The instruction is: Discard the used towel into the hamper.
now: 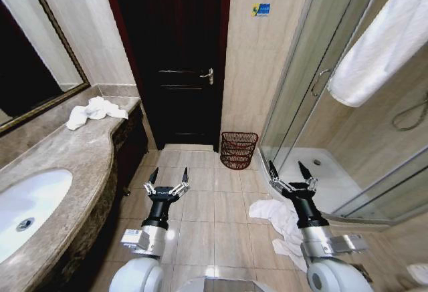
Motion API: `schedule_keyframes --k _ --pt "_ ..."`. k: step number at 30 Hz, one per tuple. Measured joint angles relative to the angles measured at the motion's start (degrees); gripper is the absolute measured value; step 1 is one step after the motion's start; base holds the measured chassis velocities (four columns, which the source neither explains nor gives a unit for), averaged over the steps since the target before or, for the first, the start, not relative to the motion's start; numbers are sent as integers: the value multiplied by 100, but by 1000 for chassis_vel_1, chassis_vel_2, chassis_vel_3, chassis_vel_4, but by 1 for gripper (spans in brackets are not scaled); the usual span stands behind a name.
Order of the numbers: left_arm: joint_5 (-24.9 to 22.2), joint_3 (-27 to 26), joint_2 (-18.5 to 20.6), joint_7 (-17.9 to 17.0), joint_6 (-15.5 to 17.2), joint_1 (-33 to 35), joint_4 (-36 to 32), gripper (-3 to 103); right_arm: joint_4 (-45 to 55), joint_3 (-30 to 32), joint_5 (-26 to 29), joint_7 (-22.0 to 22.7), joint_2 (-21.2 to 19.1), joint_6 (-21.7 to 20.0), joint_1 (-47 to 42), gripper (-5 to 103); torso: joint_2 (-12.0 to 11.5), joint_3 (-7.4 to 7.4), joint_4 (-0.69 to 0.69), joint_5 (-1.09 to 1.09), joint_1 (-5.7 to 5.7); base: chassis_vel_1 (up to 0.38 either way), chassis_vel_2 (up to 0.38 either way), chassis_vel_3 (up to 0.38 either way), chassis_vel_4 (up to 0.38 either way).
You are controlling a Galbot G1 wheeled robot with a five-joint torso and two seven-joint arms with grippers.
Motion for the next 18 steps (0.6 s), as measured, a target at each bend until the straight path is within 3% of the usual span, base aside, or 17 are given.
schedule_keyframes --k 18 --pt "161 89 0 102 -93 2 103 100 24 -4 -38 -127 1 56 -76 100 1 -1 0 0 -2 -40 38 39 -36"
